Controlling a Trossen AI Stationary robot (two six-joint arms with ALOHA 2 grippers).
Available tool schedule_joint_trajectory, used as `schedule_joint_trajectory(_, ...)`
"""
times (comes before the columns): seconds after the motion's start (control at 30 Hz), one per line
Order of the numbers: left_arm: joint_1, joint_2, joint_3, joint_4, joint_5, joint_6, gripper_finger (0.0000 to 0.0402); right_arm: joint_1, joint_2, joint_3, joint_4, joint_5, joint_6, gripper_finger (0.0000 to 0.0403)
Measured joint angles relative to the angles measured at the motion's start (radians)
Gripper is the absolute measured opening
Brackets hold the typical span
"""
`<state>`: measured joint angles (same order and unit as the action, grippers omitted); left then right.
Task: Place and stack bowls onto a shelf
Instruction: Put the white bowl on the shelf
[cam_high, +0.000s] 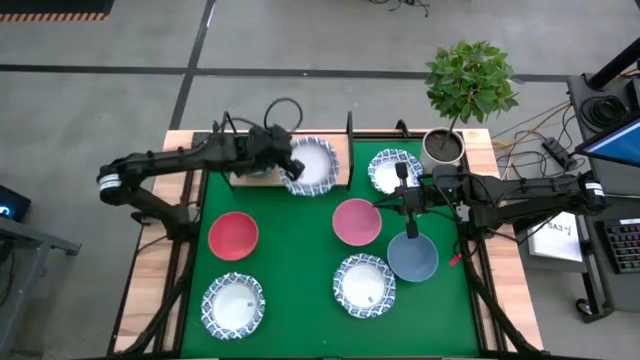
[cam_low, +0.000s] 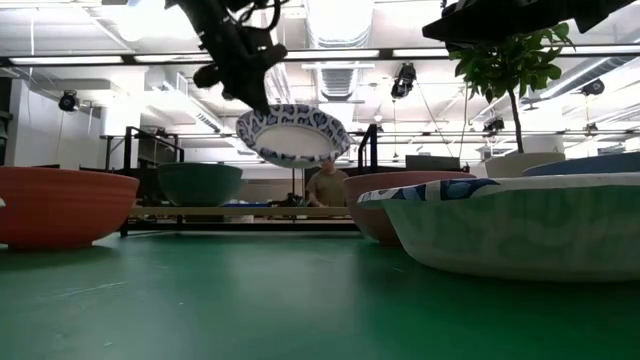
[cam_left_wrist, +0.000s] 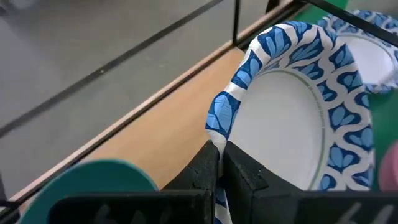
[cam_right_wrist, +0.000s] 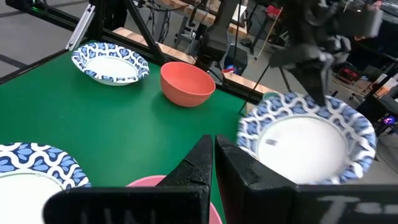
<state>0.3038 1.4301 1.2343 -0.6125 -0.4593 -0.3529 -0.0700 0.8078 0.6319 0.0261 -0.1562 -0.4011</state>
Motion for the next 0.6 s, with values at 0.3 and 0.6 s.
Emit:
schedule_joint_trajectory(0.3,0.077,0.048,0.000,0.057,0.068,0.041,0.0000,0.000,0.000,0.000,-0.008,0.000,0.000,0.0009)
schedule_joint_trajectory(0.6,0.078,0.071,0.000,0.073,0.069,0.041,0.0006,0.000,0.000,0.000,-0.013,0.001,0.010,0.0009)
